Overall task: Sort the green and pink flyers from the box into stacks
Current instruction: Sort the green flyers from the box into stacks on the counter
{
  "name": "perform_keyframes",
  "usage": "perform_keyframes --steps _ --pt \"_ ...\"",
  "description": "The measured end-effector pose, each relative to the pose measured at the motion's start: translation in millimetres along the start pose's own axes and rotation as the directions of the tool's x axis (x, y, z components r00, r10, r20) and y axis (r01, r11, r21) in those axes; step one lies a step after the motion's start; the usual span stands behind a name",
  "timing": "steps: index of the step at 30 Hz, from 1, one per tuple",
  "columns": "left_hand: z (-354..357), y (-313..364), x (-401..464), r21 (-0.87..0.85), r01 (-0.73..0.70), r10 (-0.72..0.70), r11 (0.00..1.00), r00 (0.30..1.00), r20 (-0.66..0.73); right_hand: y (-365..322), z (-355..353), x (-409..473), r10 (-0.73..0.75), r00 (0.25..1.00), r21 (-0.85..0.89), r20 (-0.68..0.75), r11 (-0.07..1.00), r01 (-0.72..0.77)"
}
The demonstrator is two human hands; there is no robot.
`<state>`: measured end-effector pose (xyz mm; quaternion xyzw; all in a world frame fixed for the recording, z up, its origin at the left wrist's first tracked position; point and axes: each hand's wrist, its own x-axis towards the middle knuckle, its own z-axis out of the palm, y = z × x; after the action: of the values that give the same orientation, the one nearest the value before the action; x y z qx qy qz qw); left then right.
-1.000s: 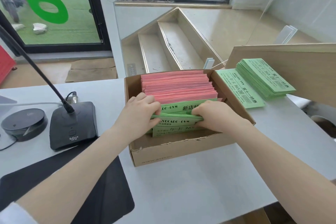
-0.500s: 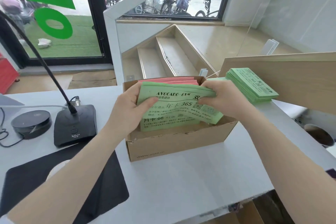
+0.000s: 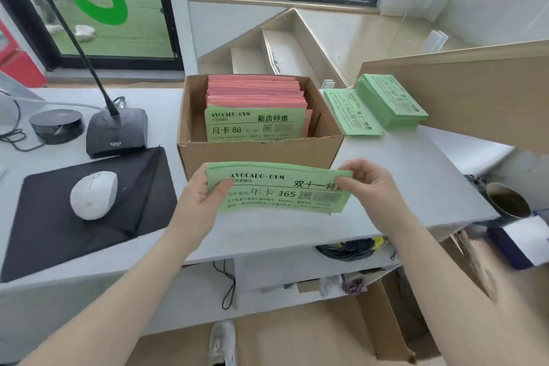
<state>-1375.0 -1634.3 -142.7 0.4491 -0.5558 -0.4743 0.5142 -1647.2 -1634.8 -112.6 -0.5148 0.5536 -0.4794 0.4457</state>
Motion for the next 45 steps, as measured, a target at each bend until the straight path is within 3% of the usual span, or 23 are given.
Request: perform_keyframes --steps 3,6,12,16,18,22,27,30,34,39,45 --pt "0.2 -23.1 -17.8 0.02 0.076 -0.076 0.997 0.997 -0.013 37.2 9.1 -11.1 0.129 0.989 0.164 0.071 0.977 -0.139" --pt "-1.1 -32.2 -28.1 0.022 0.115 -0.115 0.993 0.993 -0.016 53.2 17.6 -17.6 0.167 0.978 0.221 0.122 0.956 -0.191" --pt "9.1 -33.1 -25.9 0.021 0.112 -0.111 0.994 0.993 -0.042 49.3 39.7 -19.4 0.073 0.99 0.131 0.117 0.987 -0.088" --pt "28.0 -24.3 -22.3 0.022 0.073 -0.072 0.997 0.996 -0.052 42.4 30.3 -18.4 -0.006 1.0 0.098 -0.021 0.995 0.008" --pt "34.7 -28.6 -18.1 0.106 0.097 -0.095 0.99 0.995 -0.018 48.4 17.3 -17.1 0.02 0.997 0.051 -0.071 0.999 -0.017" --pt "49.5 -35.3 -10.3 0.27 0.118 -0.135 0.956 0.99 0.045 55.5 -8.9 -20.2 0.093 0.995 -0.02 -0.043 0.995 -0.094" --pt "78.1 -8.9 5.7 0.349 -0.021 -0.02 0.937 0.993 0.114 37.7 -53.2 -28.0 -0.008 0.989 -0.066 -0.144 0.998 -0.001" --pt "100.9 10.5 15.9 0.379 -0.176 0.112 0.909 0.976 0.186 23.2 -84.2 -28.3 -0.112 0.976 -0.193 -0.186 0.978 0.076" --pt "127.5 30.3 37.7 0.389 -0.29 0.23 0.874 0.953 0.195 4.7 -115.5 -16.1 -0.172 0.976 -0.428 -0.129 0.898 0.102" --pt "159.9 50.2 88.1 0.417 -0.369 0.289 0.831 0.926 0.244 -3.5 -144.8 18.7 -0.245 0.961 -0.586 -0.125 0.8 0.128" --pt "196.2 63.7 159.0 0.45 -0.328 0.212 0.831 0.934 0.289 -5.8 -167.1 67.6 -0.172 0.975 -0.522 -0.139 0.85 0.075"
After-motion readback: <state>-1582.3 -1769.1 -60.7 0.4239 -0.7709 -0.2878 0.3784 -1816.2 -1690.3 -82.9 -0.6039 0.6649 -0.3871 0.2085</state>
